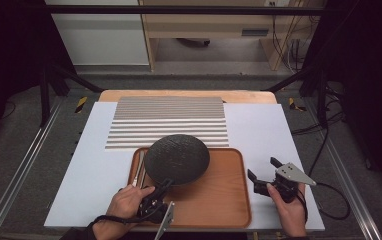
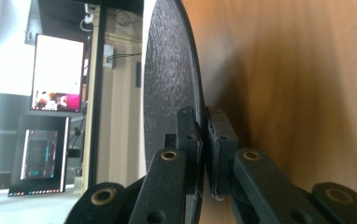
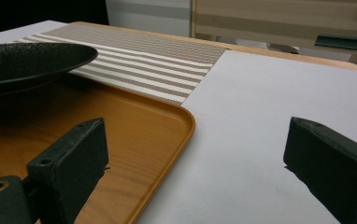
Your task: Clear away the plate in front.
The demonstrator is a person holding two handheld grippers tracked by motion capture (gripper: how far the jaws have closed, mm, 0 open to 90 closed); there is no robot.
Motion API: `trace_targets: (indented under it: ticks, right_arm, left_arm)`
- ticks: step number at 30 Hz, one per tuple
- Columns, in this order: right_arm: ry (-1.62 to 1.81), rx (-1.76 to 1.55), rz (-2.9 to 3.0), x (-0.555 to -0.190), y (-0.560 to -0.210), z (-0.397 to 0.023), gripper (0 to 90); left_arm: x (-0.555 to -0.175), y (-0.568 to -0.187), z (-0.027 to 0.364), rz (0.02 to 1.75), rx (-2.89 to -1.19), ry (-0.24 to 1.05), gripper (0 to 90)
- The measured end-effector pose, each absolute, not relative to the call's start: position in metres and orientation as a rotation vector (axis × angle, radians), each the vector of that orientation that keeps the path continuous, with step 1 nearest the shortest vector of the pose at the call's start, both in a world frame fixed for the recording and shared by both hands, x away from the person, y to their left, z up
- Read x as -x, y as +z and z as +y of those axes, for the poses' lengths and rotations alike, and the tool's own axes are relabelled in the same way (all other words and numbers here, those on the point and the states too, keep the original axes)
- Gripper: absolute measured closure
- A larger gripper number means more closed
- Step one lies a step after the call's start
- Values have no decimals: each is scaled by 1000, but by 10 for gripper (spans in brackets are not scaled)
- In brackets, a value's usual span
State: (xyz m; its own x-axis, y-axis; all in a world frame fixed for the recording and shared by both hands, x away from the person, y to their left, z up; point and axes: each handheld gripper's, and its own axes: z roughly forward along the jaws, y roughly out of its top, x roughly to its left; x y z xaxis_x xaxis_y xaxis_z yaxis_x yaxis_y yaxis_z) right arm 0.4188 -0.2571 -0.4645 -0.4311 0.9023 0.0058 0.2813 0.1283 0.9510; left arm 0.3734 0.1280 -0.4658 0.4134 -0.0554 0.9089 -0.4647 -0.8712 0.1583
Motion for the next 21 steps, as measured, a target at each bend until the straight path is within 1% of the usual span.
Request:
trace_targets:
  ticks: [13, 21]
  right_arm:
    - [1321, -1143, 1798, -418, -463, -259, 67]
    - [1320, -1144, 1799, -418, -464, -259, 67]
  left_arm:
    - [-359, -475, 125, -491, -2302, 1403, 854]
    - [-359, -477, 125, -494, -2303, 1384, 854]
